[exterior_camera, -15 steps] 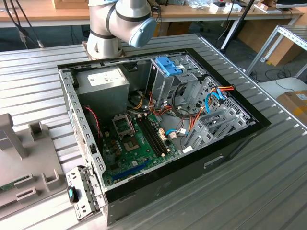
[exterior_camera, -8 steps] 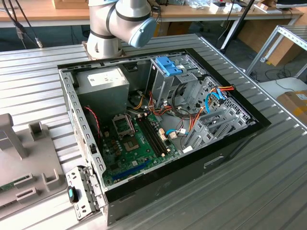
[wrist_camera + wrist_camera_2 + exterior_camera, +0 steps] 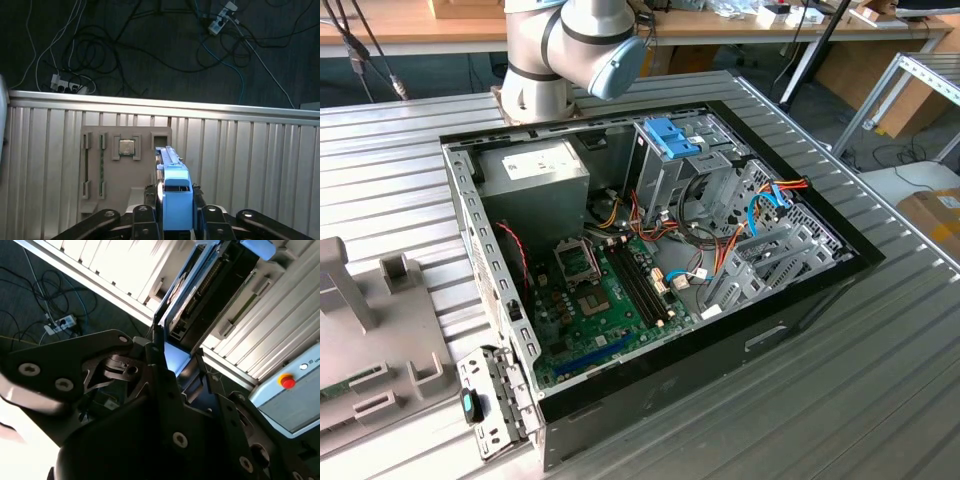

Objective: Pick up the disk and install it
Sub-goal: 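Pick up the disk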

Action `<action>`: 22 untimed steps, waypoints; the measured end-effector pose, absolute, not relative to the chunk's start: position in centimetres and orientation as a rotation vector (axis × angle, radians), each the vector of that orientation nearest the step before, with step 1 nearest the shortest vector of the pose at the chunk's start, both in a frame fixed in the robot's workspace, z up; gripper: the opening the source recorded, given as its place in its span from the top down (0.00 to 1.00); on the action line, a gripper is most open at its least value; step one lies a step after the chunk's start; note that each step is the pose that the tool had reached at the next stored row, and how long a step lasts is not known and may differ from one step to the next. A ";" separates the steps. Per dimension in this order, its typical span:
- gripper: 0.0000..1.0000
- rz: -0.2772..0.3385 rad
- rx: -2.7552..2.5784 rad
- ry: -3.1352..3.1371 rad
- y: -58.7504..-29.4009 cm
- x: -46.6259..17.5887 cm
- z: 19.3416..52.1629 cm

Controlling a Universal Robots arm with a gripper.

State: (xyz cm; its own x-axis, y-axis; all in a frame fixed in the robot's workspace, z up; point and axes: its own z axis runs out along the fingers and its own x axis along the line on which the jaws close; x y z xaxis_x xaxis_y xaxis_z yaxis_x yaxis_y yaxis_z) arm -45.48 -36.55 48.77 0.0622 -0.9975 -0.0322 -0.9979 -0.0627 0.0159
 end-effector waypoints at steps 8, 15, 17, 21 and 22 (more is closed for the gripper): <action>0.64 0.054 -2.282 2.144 -36.6 -45.4 51.7; 0.64 0.054 -2.282 2.143 -36.6 -44.3 52.5; 0.64 0.054 -2.282 2.144 -36.6 -44.1 52.5; 0.64 0.054 -2.282 2.144 -36.6 -43.7 52.5; 0.64 0.054 -2.282 2.144 -36.6 -43.7 52.5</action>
State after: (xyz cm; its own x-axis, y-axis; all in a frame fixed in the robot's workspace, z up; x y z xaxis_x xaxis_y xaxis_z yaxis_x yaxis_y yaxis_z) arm -43.73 -36.55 52.54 0.0621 -0.9975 -0.0322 -0.9979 -0.0627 0.0160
